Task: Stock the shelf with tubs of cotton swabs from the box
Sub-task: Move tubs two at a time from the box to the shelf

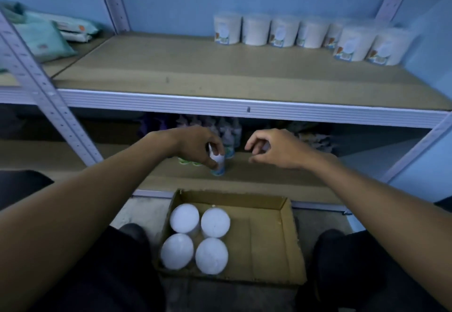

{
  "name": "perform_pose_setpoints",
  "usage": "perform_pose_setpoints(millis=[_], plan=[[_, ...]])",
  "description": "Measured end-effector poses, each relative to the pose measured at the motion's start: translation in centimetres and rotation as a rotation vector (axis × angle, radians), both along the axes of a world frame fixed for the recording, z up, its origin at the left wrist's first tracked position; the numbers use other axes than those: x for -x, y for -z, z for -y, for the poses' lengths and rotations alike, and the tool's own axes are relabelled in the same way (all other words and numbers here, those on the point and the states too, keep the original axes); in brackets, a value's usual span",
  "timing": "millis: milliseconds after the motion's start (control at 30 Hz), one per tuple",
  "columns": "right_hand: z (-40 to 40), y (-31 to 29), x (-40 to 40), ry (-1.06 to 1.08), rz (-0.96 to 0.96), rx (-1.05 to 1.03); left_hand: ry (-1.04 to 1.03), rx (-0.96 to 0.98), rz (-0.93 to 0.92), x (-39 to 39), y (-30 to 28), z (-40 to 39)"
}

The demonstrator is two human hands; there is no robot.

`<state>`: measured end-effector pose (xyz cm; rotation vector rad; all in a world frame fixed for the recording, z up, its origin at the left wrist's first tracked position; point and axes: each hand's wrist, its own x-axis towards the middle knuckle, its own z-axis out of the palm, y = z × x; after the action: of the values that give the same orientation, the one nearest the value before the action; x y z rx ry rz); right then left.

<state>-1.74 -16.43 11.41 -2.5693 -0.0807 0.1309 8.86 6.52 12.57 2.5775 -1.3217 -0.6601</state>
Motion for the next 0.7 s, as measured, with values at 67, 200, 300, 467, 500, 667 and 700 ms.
perform_pose_setpoints(millis=[67, 200, 300, 467, 500, 667, 700], plan=[[-1.0, 1.8, -0.6, -0.011, -0.035, -0.026, -0.038, -0.037, -0.019, -0.3, 1.7, -0.7], [-2.5, 5.7, -1.5, -0.055, -0.142, -0.030, -0.136, -0.081, -0.102, -0.5, 5.1, -2.2], [-3.2, 8.8, -2.0, -0.050, -0.227, -0.035, -0.211, -0.089, -0.148, -0.3, 7.4, -3.0], [-4.1, 12.9, -2.4, -0.079, -0.340, 0.022, -0.285, -0.104, -0.198, -0.1, 10.8, -4.6], [-4.3, 13.4, -2.4, -0.090, -0.354, 0.037, -0.298, -0.106, -0.211, -0.1, 11.5, -4.9], [-4.9, 15.9, -2.6, -0.140, -0.388, 0.121, -0.394, -0.112, -0.247, -0.5, 15.3, -5.8], [-5.1, 16.4, -2.6, -0.149, -0.396, 0.132, -0.403, -0.115, -0.249, -0.5, 16.1, -5.8]])
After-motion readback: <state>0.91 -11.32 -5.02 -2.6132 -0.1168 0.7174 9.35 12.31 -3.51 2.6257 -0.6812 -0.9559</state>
